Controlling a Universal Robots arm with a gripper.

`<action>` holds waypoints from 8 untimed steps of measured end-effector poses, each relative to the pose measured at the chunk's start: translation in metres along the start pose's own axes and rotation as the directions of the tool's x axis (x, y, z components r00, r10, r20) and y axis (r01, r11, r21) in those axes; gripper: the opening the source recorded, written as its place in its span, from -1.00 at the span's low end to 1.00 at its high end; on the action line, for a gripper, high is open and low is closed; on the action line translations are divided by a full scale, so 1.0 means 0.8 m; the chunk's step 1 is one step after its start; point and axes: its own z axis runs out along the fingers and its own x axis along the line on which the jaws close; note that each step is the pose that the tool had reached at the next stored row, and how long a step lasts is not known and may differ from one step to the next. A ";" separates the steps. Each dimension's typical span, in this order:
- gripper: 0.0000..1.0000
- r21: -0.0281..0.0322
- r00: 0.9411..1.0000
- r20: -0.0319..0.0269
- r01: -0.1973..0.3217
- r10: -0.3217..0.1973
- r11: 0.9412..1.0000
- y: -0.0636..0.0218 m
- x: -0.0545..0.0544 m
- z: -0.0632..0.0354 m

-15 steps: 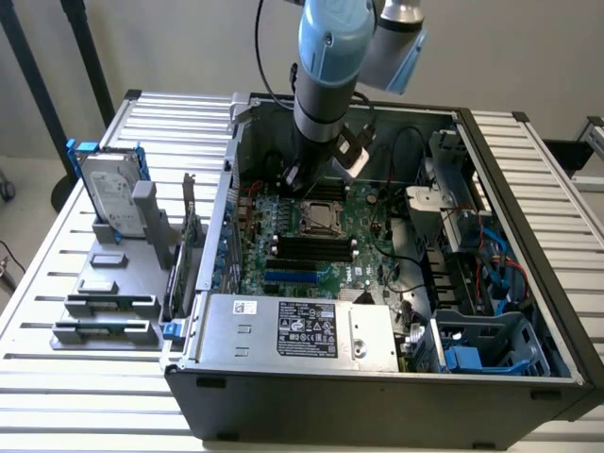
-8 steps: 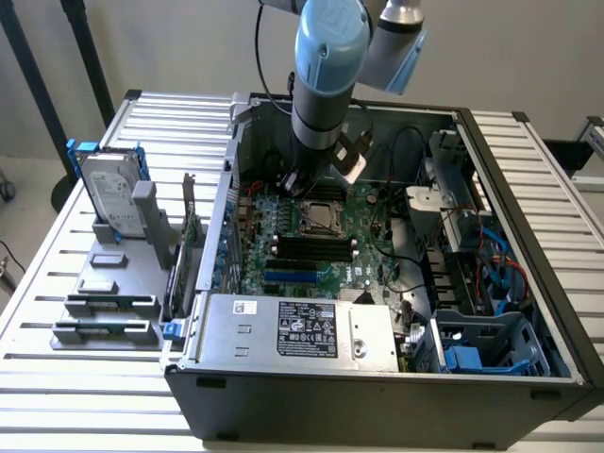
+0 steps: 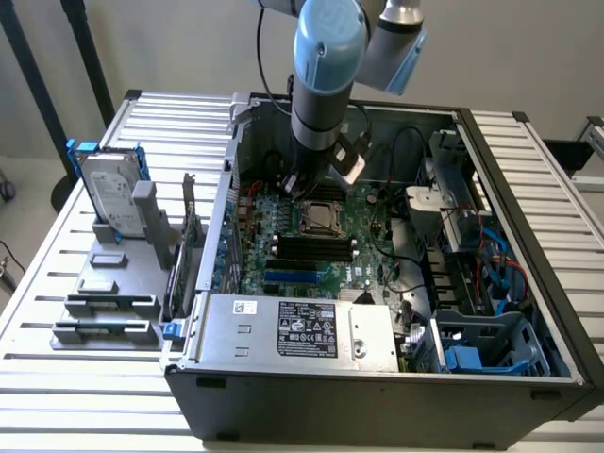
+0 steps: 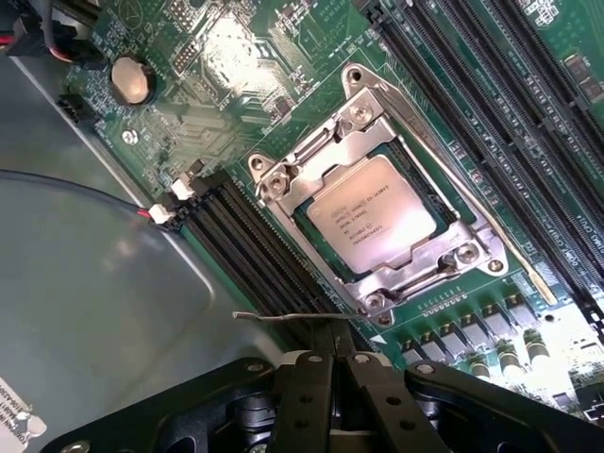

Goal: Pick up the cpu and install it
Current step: 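Install the first cpu locking lever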

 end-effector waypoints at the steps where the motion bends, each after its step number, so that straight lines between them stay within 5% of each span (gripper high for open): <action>1: -0.79 -0.003 1.000 0.002 0.000 0.000 1.000 -0.002 0.000 0.001; 8: -0.79 -0.029 1.000 0.027 0.003 -0.002 1.000 -0.009 0.004 0.006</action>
